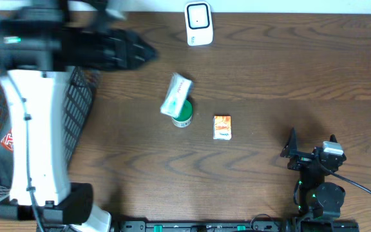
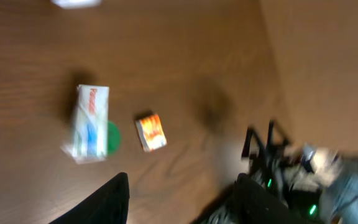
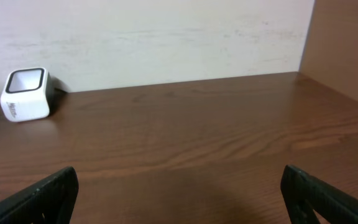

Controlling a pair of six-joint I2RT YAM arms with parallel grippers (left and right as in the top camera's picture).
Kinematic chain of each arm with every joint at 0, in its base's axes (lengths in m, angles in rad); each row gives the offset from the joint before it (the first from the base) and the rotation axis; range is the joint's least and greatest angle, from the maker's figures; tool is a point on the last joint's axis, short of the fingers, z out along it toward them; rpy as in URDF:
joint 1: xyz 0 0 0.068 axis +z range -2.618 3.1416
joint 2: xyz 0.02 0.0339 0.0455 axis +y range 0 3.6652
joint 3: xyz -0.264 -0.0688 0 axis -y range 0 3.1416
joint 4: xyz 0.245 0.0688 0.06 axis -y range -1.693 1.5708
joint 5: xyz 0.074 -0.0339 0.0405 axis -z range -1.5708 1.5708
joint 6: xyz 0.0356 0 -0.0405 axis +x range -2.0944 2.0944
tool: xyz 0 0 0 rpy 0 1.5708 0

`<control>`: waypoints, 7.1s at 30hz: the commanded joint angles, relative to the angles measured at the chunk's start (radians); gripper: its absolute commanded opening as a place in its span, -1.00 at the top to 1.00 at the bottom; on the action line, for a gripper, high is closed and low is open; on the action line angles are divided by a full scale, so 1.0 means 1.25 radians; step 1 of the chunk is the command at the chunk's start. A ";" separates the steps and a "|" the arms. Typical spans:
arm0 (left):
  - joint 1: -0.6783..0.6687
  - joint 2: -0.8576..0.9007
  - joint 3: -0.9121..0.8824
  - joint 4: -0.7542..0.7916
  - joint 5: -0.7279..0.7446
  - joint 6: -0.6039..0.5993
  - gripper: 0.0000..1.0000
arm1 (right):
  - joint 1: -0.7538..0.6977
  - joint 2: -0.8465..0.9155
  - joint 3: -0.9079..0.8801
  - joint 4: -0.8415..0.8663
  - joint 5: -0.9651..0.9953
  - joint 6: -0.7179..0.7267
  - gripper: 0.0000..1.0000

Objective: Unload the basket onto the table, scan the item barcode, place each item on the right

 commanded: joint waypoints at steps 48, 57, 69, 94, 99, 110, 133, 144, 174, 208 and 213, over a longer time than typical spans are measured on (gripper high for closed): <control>0.224 -0.049 -0.025 0.032 -0.177 0.024 -0.28 | 0.009 -0.004 -0.001 -0.003 -0.001 -0.009 -0.99; 0.056 0.136 -0.060 0.116 -0.272 -0.048 -0.60 | 0.009 -0.004 -0.001 -0.003 -0.001 -0.009 -0.99; -0.150 0.317 -0.060 0.259 -0.453 -0.076 -0.85 | 0.009 -0.004 -0.001 -0.003 -0.001 -0.009 -0.98; -0.251 0.547 -0.061 0.394 -0.561 -0.304 -0.98 | 0.009 -0.004 -0.001 -0.003 -0.001 -0.009 -0.99; -0.249 0.583 -0.062 0.397 -0.554 -0.308 -0.97 | 0.009 -0.004 -0.001 -0.003 -0.001 -0.009 -0.99; -0.249 0.600 -0.063 0.415 -0.540 -0.308 -0.95 | 0.009 -0.004 -0.001 -0.003 -0.001 -0.009 -0.99; -0.237 0.651 -0.063 0.407 -0.525 -0.308 0.03 | 0.009 -0.004 -0.001 -0.003 -0.001 -0.009 -0.99; -0.154 0.565 -0.062 0.358 -0.534 -0.279 0.10 | 0.009 -0.004 -0.001 -0.003 -0.001 -0.009 -0.98; -0.092 0.497 -0.086 0.022 -0.603 -0.195 0.10 | 0.009 -0.004 -0.001 -0.003 -0.001 -0.009 -0.98; -0.115 0.112 -0.287 0.091 -0.585 -0.166 -0.96 | 0.009 -0.004 -0.001 -0.003 -0.001 -0.009 -0.99; -0.041 -0.078 -0.286 0.152 -0.585 -0.164 -0.96 | 0.009 -0.004 -0.001 -0.003 -0.001 -0.009 -0.98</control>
